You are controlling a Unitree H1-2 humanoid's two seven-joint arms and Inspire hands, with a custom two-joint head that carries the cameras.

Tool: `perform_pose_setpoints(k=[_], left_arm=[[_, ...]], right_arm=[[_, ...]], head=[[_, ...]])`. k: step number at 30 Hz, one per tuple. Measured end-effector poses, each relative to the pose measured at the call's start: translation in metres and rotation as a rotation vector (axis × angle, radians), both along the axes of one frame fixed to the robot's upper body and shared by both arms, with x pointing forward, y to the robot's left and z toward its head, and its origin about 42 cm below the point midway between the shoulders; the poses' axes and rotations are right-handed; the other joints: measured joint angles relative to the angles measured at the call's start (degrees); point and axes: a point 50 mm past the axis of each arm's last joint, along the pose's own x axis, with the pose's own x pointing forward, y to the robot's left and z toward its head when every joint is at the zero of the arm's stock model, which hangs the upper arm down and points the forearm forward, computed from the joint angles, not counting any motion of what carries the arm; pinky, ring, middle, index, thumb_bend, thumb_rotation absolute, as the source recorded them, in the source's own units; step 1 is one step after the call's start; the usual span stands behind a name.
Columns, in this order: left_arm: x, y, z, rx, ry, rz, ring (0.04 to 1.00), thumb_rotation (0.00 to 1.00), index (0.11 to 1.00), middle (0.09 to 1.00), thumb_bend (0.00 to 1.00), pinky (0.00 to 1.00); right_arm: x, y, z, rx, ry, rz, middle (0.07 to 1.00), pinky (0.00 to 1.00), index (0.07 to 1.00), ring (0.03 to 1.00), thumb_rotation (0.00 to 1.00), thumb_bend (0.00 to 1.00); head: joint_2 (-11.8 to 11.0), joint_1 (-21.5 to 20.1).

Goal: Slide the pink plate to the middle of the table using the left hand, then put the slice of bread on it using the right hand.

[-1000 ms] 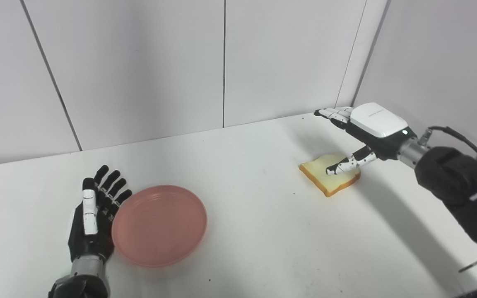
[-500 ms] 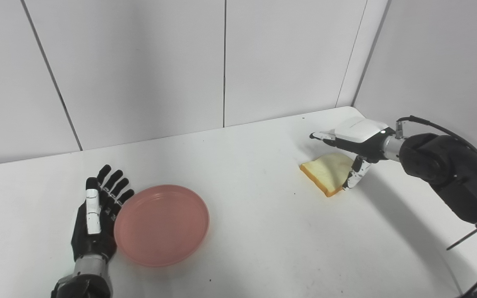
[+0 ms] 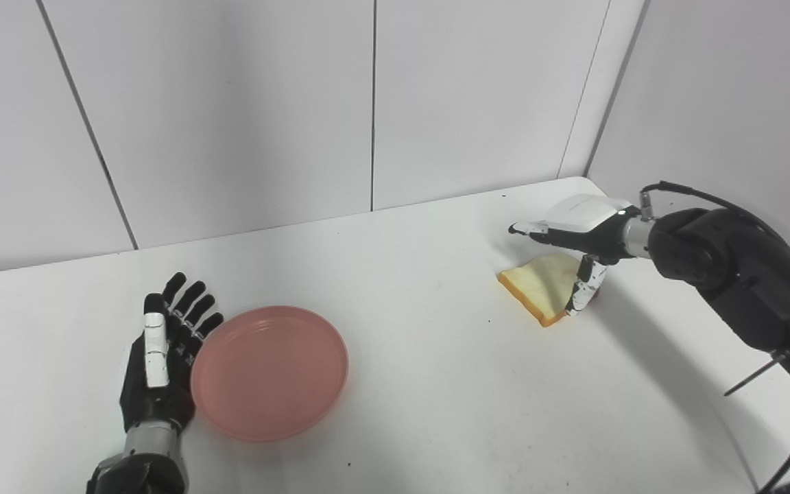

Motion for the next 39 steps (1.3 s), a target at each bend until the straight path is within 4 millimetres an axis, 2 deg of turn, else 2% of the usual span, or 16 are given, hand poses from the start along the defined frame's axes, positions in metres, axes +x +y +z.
perform_pose_setpoints(k=[6, 10, 18, 33, 39], left_arm=[[0.001, 0.0, -0.001, 0.0, -0.001, 0.0, 0.853, 0.84, 0.866, 0.858, 0.89, 0.78], [0.001, 0.0, 0.0, 0.0, -0.002, 0.001, 0.855, 0.84, 0.871, 0.862, 0.89, 0.78], [0.001, -0.001, 0.0, 0.003, -0.003, -0.001, 0.855, 0.86, 0.873, 0.862, 0.88, 0.78], [0.0, 0.0, 0.0, 0.005, -0.004, -0.003, 0.861, 0.84, 0.881, 0.866, 0.88, 0.79], [0.0, 0.0, 0.0, 0.004, -0.004, -0.003, 0.858, 0.83, 0.871, 0.859, 0.89, 0.78]], right_arm=[[0.005, 0.006, 0.004, -0.034, 0.038, 0.006, 0.975, 0.84, 1.0, 0.927, 0.26, 1.0], [0.009, 0.01, -0.002, -0.092, 0.062, 0.009, 0.996, 0.89, 1.0, 0.953, 0.28, 1.0], [0.02, 0.009, -0.02, -0.196, 0.109, -0.008, 0.999, 0.88, 1.0, 0.975, 0.25, 1.0], [0.035, 0.008, -0.024, -0.181, 0.105, -0.03, 0.981, 0.91, 0.98, 0.962, 0.22, 1.0], [0.037, 0.005, -0.026, -0.166, 0.065, 0.006, 0.943, 0.86, 0.928, 0.933, 0.23, 1.0]], head=[[0.1, 0.4], [0.2, 0.6], [0.4, 0.8], [0.6, 1.0], [0.9, 1.0]])
